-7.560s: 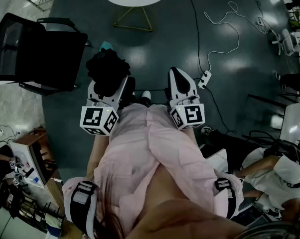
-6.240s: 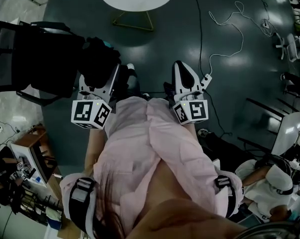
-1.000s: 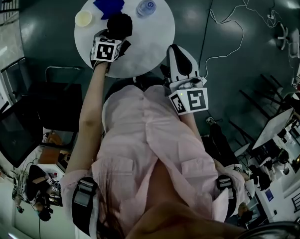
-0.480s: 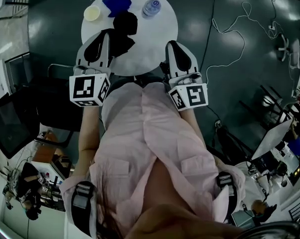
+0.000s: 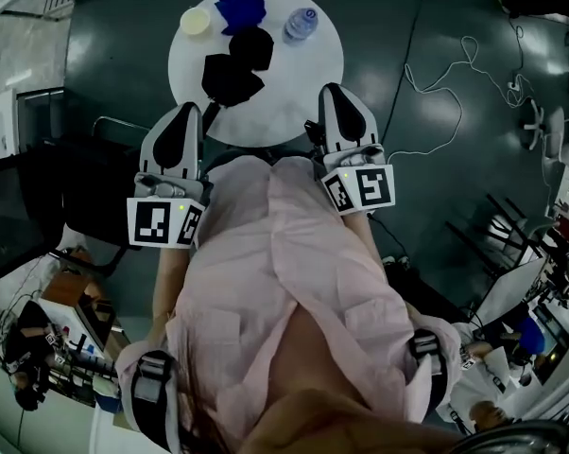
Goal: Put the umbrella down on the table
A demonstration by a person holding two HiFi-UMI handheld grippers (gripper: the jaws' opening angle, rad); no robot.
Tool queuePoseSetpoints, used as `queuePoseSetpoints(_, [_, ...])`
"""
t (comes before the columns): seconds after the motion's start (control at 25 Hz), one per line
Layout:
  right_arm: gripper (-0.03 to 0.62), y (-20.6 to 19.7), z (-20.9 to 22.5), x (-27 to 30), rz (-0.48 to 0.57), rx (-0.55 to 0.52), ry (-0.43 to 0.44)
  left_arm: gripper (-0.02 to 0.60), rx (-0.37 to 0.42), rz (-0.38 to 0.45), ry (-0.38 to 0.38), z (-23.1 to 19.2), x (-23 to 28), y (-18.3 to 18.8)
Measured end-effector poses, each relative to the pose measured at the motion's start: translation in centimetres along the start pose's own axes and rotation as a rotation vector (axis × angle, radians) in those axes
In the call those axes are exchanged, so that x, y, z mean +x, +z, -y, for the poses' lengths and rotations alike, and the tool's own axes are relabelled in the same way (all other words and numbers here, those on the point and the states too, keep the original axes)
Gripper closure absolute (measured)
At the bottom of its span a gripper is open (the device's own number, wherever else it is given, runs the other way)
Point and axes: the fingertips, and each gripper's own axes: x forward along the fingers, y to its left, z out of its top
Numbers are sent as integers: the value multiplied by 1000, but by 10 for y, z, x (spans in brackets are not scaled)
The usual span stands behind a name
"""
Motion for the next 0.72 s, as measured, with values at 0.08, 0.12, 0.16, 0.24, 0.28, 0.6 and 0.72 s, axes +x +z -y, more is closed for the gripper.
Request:
queuePoseSetpoints(0.08, [560, 1, -4, 0, 7, -6, 11, 563, -37, 5, 12, 0, -3, -4])
queuePoseSetpoints(0.12, [560, 2, -5, 0, 9, -10, 17, 563, -47, 9, 11, 2, -3, -5])
queuePoseSetpoints(0.16, [560, 2, -6, 0, 11, -13, 22, 563, -49, 13, 8, 4, -3, -5])
queuePoseSetpoints(0.24, [560, 3, -8, 1, 15, -19, 29, 563, -40, 20, -3, 8, -1, -3])
queuePoseSetpoints(0.28, [560, 4, -7, 2, 20, -24, 28, 563, -34, 25, -9, 8, 2, -3])
queuePoseSetpoints(0.6, [560, -29, -14, -1, -18, 2, -5, 563, -49, -22, -46, -3, 8, -30])
queuePoseSetpoints(0.72, [560, -11, 0, 3, 10, -8, -19, 563, -38, 6, -70, 5, 26, -12])
